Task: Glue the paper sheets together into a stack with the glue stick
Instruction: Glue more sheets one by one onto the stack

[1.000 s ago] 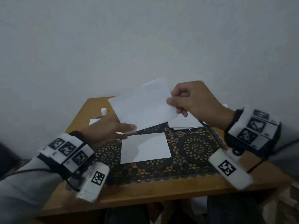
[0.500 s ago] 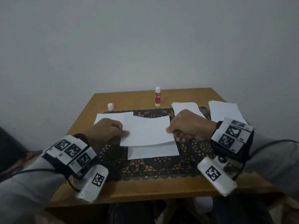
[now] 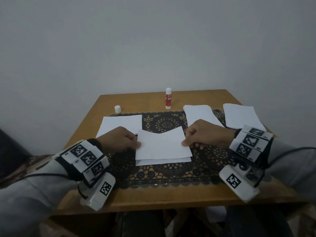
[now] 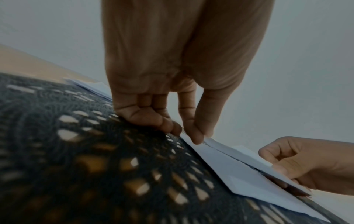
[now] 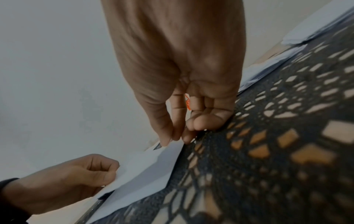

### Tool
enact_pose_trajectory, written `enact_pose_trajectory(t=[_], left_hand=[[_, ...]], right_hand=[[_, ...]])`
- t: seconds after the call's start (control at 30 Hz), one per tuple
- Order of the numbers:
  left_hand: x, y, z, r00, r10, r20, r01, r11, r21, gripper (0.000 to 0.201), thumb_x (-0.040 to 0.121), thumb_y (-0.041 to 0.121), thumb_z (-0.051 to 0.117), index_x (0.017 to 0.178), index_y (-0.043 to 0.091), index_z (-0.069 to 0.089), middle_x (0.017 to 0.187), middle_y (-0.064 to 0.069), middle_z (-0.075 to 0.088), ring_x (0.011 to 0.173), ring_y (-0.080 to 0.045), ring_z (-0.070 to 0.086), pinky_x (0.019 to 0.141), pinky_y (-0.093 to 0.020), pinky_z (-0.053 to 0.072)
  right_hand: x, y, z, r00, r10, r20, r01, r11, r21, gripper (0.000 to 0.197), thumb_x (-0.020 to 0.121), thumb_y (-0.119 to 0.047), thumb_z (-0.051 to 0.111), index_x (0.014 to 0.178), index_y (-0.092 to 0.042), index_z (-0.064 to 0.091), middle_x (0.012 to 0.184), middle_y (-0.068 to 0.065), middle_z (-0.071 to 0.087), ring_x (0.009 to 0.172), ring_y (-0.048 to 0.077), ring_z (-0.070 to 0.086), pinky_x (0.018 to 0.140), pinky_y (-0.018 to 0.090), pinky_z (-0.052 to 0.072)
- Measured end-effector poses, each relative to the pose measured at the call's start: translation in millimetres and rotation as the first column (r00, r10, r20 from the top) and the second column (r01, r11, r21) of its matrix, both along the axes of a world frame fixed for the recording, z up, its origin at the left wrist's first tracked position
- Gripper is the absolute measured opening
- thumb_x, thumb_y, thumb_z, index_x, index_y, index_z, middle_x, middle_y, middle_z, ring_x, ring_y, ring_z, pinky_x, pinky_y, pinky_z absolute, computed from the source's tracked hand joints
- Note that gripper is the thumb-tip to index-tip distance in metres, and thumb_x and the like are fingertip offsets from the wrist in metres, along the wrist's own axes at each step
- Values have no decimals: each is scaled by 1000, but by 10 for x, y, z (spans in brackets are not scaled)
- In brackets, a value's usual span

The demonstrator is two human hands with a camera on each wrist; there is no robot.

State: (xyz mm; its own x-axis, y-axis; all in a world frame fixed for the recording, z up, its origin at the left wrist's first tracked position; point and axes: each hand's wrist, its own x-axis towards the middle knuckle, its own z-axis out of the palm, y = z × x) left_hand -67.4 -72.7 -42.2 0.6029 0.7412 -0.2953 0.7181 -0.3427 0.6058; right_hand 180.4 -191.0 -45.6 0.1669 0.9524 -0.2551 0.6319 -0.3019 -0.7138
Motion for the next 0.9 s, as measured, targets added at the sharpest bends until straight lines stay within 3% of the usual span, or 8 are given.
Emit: enact_pose_trajectory(t=[0.13, 0.33, 0.53, 0.73, 0.9], left_hand=[[7, 0, 6, 999, -36, -26, 36, 999, 7, 37, 86, 23, 68, 49, 22, 61, 48, 16, 53, 59, -7, 44, 59, -22, 34], [0, -6, 16, 995, -74, -63, 76, 997, 30, 33, 86, 25, 67, 54, 21, 62, 60, 7, 56, 61, -7, 46, 63, -23, 36], [7, -21, 18, 989, -99, -107, 108, 991, 80, 34, 86, 28, 67, 54, 21, 60, 58, 8, 55, 58, -6, 45, 61, -23, 34], [17, -35, 15, 988, -92, -124, 107, 987, 118, 35, 87, 28, 67, 53, 23, 59, 59, 9, 55, 59, -6, 44, 58, -20, 33], [27, -31, 13, 985, -107, -133, 123, 985, 120, 34, 87, 27, 67, 54, 23, 58, 59, 10, 54, 58, -6, 45, 57, -19, 33]], right_hand=[[22, -3, -31, 1000, 29, 12, -30, 999, 25, 25, 80, -17, 77, 75, 3, 63, 71, 9, 60, 59, 10, 52, 56, 22, 47], [21, 1, -100, 998, 38, 46, -42, 996, 84, 31, 80, -18, 78, 78, 10, 64, 70, 4, 63, 58, 6, 52, 54, 19, 47], [29, -7, -135, 997, 44, 66, -51, 994, 99, 26, 81, -16, 77, 76, 7, 66, 65, -1, 62, 50, -1, 51, 52, 16, 47], [16, 10, -140, 997, 33, 73, -41, 993, 111, 26, 80, -16, 78, 76, 8, 67, 65, 0, 62, 54, 5, 51, 51, 16, 46], [10, 29, -152, 995, 29, 96, -39, 995, 96, 23, 80, -16, 78, 68, -1, 65, 58, -7, 59, 48, 1, 49, 50, 17, 44]])
